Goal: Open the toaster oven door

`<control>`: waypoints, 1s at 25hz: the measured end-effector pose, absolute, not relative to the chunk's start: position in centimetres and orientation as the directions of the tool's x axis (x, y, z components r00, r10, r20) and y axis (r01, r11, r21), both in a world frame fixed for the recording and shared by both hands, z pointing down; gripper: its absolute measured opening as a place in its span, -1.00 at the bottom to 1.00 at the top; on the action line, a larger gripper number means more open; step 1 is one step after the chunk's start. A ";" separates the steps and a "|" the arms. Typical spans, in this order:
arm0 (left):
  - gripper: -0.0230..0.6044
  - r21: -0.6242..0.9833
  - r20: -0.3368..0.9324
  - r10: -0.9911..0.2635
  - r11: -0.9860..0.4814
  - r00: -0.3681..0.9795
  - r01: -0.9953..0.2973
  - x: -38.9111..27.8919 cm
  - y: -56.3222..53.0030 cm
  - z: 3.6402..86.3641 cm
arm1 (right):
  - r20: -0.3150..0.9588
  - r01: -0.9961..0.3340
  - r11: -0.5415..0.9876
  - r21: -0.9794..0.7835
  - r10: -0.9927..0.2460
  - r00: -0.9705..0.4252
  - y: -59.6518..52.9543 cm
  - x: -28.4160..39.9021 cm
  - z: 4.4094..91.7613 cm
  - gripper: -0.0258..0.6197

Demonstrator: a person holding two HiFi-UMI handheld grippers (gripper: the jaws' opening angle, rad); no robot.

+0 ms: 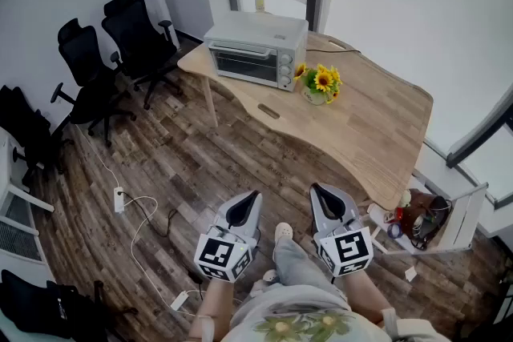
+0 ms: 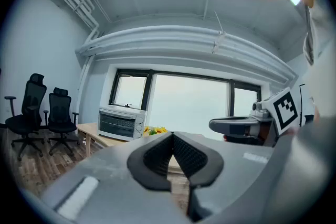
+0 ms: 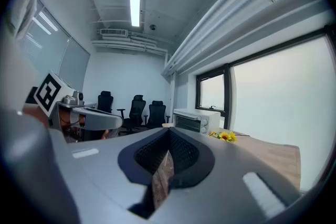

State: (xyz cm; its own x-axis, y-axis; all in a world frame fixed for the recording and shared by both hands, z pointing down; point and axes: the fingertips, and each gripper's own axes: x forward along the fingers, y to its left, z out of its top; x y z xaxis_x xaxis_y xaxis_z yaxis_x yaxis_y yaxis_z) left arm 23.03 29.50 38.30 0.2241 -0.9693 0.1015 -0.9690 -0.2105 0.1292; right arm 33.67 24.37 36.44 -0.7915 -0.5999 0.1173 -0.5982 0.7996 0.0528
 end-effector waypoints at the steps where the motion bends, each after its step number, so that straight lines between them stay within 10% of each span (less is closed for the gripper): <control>1: -0.92 0.129 0.103 -0.969 -0.210 0.224 -0.969 22.8 28.9 38.3 | 0.118 -0.597 0.800 0.053 -0.599 -0.792 23.8 33.5 36.5 -0.92; 15: -0.92 0.026 0.064 -0.984 -0.168 0.169 -0.986 14.7 16.0 35.3 | 0.075 -0.568 0.810 0.147 -0.582 -0.810 11.3 27.2 33.9 -0.84; 25: -0.46 -0.058 0.058 -0.994 -0.099 0.096 -0.993 9.6 10.7 34.4 | 0.099 -0.489 0.828 0.275 -0.530 -0.842 5.3 23.0 33.6 -0.53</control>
